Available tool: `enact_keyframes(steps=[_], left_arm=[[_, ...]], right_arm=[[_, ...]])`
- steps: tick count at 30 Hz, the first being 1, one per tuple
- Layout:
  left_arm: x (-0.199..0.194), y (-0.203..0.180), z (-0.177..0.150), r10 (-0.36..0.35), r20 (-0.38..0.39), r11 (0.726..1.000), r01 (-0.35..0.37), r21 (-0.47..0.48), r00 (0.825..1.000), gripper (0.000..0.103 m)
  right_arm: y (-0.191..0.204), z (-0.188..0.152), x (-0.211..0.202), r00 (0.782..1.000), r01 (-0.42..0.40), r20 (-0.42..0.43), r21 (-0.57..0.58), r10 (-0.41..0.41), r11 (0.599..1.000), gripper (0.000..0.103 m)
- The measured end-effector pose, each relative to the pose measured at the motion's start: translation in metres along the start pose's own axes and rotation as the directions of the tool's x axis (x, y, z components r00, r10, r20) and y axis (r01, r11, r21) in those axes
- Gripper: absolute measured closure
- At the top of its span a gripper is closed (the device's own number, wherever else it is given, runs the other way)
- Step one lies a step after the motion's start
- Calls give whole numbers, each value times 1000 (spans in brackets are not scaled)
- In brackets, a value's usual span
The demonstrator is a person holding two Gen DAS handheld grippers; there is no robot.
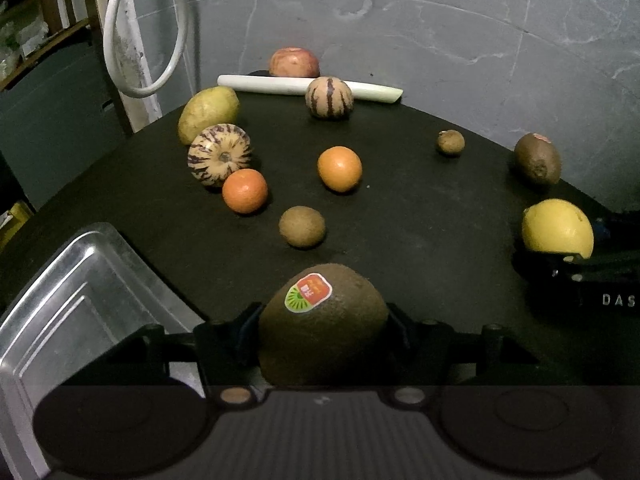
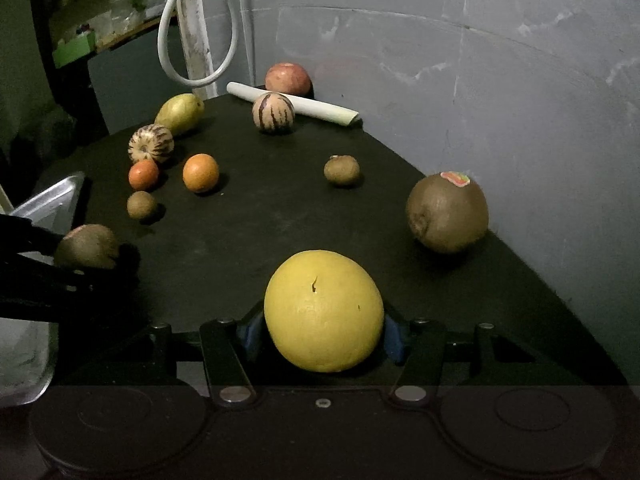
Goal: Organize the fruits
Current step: 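Reach the left tool to the stickered kiwi while the right tool reaches the grapefruit, then grasp the kiwi with the left tool while the right tool grasps the grapefruit, carry both to the tray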
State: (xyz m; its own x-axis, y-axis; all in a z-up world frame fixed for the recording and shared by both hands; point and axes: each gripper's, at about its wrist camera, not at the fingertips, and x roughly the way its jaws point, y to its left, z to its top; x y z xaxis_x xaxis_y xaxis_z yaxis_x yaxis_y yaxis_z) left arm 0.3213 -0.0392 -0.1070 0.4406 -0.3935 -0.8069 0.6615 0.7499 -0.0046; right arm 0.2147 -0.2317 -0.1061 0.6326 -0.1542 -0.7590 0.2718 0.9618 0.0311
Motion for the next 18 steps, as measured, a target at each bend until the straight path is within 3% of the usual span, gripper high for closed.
enact_keyframes(steps=[11, 18], left_arm=[[-23, 2, -9, -126, 43, 990, 129, -59, 991, 37], [-52, 37, -7, -124, 96, 984, 136, -119, 988, 37]], right_arm=[[25, -13, -38, 998, -31, 61, 47, 28, 998, 45], [61, 7, -54, 994, -62, 95, 17, 60, 998, 45]])
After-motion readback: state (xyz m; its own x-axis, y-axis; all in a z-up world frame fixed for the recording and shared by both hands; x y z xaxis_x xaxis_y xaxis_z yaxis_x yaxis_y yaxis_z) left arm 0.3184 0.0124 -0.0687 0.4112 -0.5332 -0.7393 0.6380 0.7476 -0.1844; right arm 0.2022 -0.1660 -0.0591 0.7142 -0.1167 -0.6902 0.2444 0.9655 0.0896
